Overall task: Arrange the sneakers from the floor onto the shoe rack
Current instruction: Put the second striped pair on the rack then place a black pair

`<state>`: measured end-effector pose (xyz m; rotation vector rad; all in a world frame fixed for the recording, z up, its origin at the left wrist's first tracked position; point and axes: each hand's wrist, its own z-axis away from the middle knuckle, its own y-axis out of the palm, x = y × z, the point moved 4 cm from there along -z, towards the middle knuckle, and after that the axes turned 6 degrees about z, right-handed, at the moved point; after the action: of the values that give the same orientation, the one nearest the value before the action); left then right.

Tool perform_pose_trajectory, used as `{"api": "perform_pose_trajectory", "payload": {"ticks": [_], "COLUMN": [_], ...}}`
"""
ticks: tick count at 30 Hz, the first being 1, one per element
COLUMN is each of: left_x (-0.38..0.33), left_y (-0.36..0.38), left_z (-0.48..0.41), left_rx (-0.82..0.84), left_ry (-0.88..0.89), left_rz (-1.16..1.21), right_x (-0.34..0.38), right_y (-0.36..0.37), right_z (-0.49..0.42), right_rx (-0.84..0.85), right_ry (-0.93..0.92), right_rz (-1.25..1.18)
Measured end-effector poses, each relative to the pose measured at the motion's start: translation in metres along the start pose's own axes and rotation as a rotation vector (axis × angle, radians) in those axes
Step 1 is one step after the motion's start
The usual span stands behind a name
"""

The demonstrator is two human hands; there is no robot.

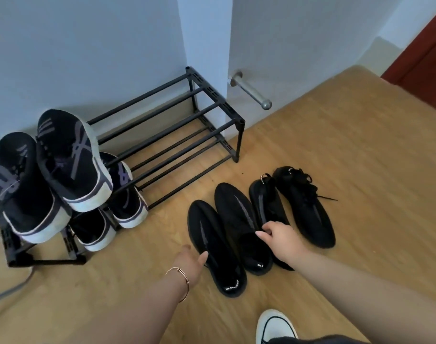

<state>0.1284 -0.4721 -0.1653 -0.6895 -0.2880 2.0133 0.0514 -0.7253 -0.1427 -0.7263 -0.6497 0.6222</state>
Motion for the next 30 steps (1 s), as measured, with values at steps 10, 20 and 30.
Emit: {"api": "perform_pose_trajectory", "payload": {"ticks": [10,20,30], "left_x": [0.037,0.045,0.050], "left_y": [0.062,0.044,0.015], "left_z": [-0.022,-0.024,-0.009], "left_rx": [0.049,0.046,0.043], "left_ry": [-0.149,-0.167,-0.109], "left_rz": [0.491,0.701,0.849], "right_x": [-0.003,-0.010,0.011], "right_y": [0.020,0.038,0.035], "right_z": [-0.006,0.000,-0.007], "right_rx": [0.089,0.156,0.138], "right_ry": [0.107,0.098,0.056], "right_rz": [-0.126,-0.282,-0.547]}}
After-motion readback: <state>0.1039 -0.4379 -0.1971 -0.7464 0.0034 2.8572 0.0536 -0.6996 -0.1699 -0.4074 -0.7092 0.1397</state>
